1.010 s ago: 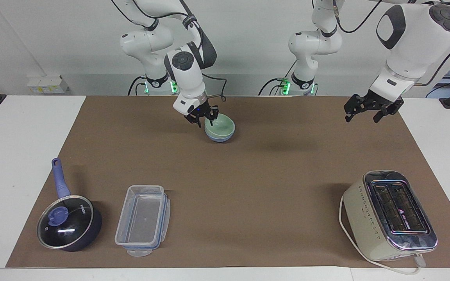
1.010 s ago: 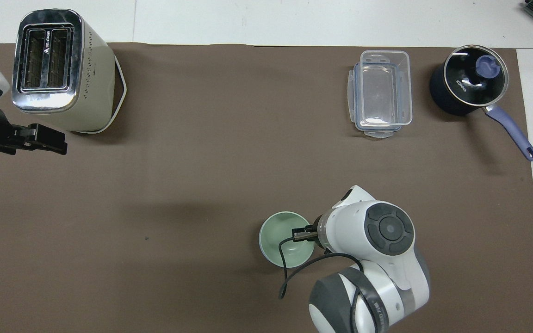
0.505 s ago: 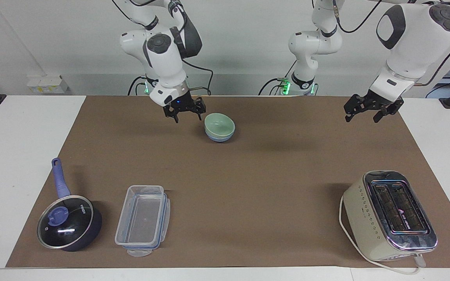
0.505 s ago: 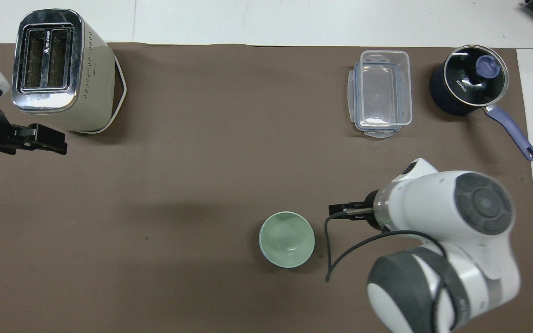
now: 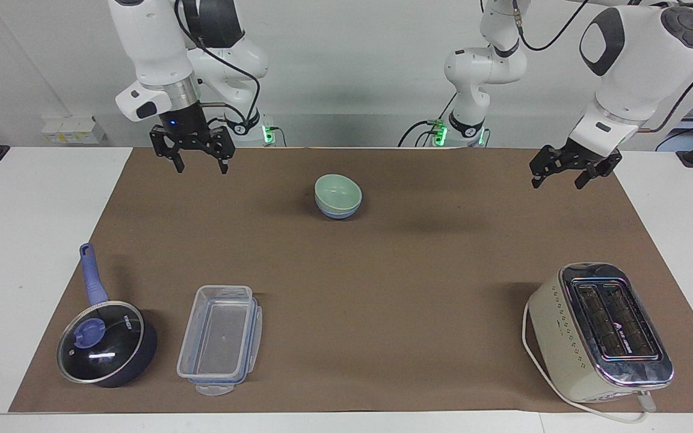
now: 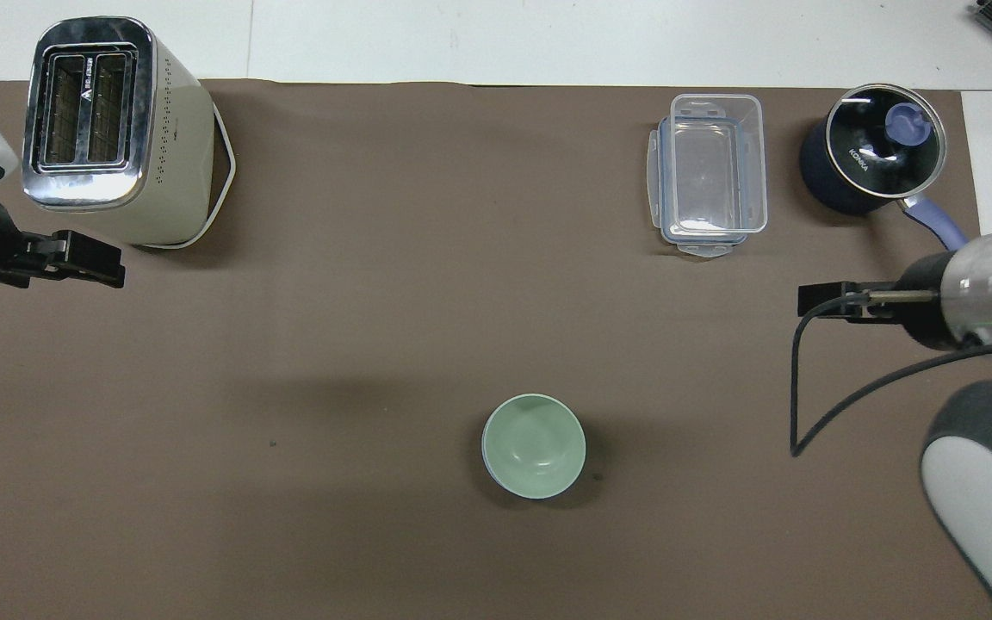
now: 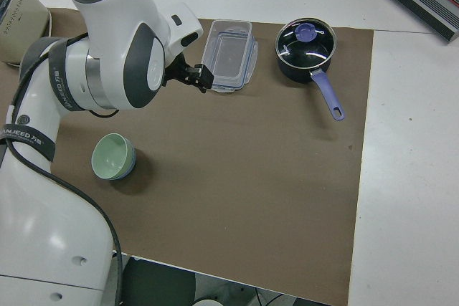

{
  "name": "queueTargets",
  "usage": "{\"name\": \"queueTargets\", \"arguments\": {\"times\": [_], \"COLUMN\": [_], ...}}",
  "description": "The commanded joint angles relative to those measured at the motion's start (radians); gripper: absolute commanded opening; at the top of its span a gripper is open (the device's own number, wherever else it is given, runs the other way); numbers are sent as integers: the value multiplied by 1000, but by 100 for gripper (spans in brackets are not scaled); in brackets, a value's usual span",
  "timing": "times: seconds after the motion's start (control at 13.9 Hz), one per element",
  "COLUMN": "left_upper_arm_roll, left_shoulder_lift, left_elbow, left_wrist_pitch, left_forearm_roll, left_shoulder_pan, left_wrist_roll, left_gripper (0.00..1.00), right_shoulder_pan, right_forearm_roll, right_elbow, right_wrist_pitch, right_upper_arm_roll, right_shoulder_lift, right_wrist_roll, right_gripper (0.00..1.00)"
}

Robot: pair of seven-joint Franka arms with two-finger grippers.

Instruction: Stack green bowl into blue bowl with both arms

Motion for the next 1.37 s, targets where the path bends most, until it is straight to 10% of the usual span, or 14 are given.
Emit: {"name": "queueTargets", "arguments": {"times": [0.0,1.3], "left_upper_arm_roll": [-8,-8], "left_shoulder_lift": [11,11], "left_elbow": [26,26], "left_wrist_pitch": [-22,-22], "left_forearm_roll": [19,19], "left_shoulder_pan": [9,9], "left_wrist_roll": [-6,-6], "left_gripper": [100,100], "right_shoulder_pan": [-26,-41], "right_forearm_roll": [-72,-21], "right_elbow": [248,321], "right_wrist_pitch": [-148,-276], "right_upper_arm_roll": [13,-10], "right_shoulder_lift": [135,139], "right_wrist_roll": [-10,11], "right_gripper": [100,100]}}
